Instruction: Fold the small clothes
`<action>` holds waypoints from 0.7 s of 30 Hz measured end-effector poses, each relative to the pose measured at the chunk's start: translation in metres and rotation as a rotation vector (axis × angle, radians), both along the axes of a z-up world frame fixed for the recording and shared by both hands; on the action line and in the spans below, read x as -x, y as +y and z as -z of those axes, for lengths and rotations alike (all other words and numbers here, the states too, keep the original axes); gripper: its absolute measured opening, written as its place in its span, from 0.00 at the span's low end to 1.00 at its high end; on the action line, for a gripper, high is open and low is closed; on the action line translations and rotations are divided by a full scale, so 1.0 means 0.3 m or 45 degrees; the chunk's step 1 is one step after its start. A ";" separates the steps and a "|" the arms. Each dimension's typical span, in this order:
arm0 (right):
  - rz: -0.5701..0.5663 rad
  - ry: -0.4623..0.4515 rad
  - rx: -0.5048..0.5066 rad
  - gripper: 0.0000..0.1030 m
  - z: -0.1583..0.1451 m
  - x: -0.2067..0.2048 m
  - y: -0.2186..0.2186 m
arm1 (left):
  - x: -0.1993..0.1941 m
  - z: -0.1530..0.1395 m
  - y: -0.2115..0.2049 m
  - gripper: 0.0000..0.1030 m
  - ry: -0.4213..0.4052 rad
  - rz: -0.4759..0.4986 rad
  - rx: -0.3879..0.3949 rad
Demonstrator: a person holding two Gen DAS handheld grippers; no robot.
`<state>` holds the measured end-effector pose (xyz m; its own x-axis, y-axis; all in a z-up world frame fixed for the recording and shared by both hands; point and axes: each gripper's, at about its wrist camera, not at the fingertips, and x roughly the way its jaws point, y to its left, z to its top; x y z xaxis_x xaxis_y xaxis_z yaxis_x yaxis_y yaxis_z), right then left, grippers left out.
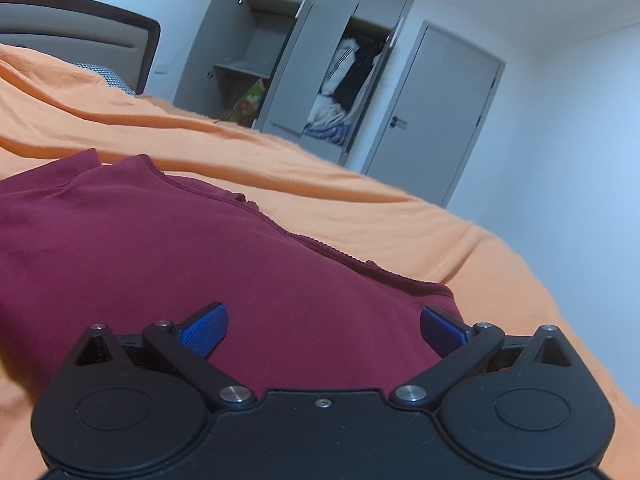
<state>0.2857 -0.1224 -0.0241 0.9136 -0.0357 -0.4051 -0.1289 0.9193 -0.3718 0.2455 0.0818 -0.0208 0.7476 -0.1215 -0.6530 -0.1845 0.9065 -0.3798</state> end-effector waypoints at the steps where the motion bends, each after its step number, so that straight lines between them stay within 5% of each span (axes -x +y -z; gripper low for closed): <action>1: 0.002 -0.009 0.005 0.99 0.008 0.013 0.003 | 0.000 0.000 0.002 1.00 0.001 0.001 0.000; 21: 0.011 -0.050 0.019 0.99 0.096 0.027 0.016 | -0.005 0.002 -0.007 1.00 0.023 0.002 -0.040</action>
<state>0.2775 -0.1177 -0.0529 0.9283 -0.0491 -0.3686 -0.1065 0.9146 -0.3901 0.2469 0.0797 -0.0214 0.7353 -0.1016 -0.6701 -0.1899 0.9182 -0.3477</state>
